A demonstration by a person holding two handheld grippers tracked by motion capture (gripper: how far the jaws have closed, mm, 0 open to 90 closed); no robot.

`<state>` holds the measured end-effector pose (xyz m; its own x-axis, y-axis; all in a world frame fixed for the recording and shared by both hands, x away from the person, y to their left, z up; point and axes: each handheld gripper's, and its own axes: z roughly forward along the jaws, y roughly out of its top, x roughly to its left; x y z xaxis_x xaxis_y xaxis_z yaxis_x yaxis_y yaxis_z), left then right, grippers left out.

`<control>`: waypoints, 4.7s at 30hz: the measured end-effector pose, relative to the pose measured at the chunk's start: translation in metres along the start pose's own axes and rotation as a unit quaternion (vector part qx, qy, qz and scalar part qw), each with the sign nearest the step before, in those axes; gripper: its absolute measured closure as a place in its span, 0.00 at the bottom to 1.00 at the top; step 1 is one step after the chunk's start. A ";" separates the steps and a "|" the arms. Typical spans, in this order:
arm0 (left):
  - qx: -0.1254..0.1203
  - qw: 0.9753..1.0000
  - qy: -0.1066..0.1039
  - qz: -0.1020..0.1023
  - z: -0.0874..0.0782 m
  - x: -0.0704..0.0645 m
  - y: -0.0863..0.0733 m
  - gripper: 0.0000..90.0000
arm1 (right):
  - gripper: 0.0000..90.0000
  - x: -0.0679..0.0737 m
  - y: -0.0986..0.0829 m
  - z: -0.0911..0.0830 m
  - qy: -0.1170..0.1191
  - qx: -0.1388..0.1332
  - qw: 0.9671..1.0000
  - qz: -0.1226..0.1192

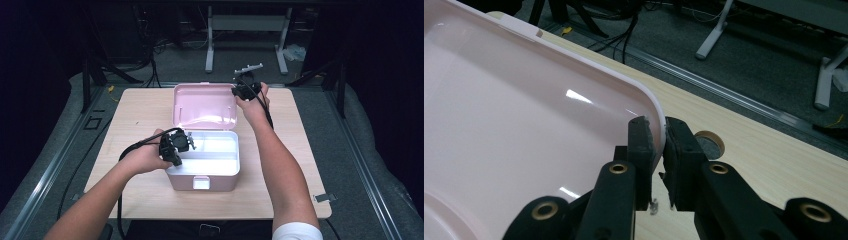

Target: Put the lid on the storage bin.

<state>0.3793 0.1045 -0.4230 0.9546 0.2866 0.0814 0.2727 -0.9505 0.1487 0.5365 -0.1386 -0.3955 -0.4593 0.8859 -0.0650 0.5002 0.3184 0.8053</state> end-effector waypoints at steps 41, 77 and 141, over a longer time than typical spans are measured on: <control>-0.012 1.000 0.003 0.000 0.000 -0.001 -0.003 1.00 | 0.94 0.014 -0.009 -0.110 0.079 -0.108 0.984 -0.117; -0.181 0.971 0.057 -0.147 -0.064 0.014 -0.071 1.00 | 0.93 0.053 -0.065 -0.172 0.070 -0.133 0.971 -0.188; -0.286 0.929 0.053 -0.227 -0.032 0.028 -0.117 0.96 | 0.87 0.018 -0.125 -0.172 0.075 -0.104 0.985 -0.112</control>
<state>0.3704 0.2276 -0.4063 0.7315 0.6814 -0.0252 0.5068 -0.5186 0.6886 0.3399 -0.2206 -0.3958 -0.6517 0.7369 -0.1799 0.2195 0.4102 0.8852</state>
